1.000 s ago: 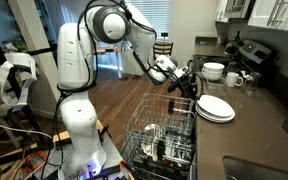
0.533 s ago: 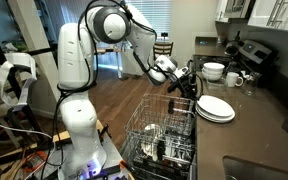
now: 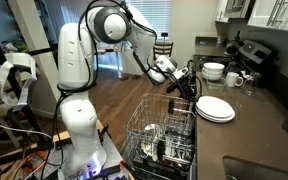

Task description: Place one white plate from the countertop inside the dishwasher

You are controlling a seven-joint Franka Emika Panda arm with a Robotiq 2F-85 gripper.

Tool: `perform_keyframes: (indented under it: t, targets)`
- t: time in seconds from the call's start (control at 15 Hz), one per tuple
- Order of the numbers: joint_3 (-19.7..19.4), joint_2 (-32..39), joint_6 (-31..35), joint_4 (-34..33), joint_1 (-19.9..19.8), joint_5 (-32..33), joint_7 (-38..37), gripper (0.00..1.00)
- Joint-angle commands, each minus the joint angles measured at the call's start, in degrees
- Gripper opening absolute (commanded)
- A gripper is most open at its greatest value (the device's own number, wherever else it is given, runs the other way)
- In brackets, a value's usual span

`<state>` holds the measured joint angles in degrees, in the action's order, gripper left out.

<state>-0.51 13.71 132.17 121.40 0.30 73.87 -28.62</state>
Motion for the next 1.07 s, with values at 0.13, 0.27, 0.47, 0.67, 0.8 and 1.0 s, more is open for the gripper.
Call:
perform_keyframes:
  t: [0.13,0.27,0.47,0.67,0.8,1.0]
  targets:
    - [-0.03,-0.52,0.35,0.48,0.04,0.18,-0.20,0.28]
    - [-0.15,-0.61,0.66,0.50,-0.09,0.51,-0.15,0.36]
    - [-0.32,-0.61,0.68,0.52,-0.14,1.06,-0.24,0.36]
    - [-0.56,-0.58,0.59,0.52,-0.18,1.77,-0.37,0.33]
    - [-0.71,-0.54,0.41,0.52,-0.20,2.28,-0.48,0.29]
    - [-0.73,-0.68,0.51,0.62,-0.18,2.23,-0.40,0.06]
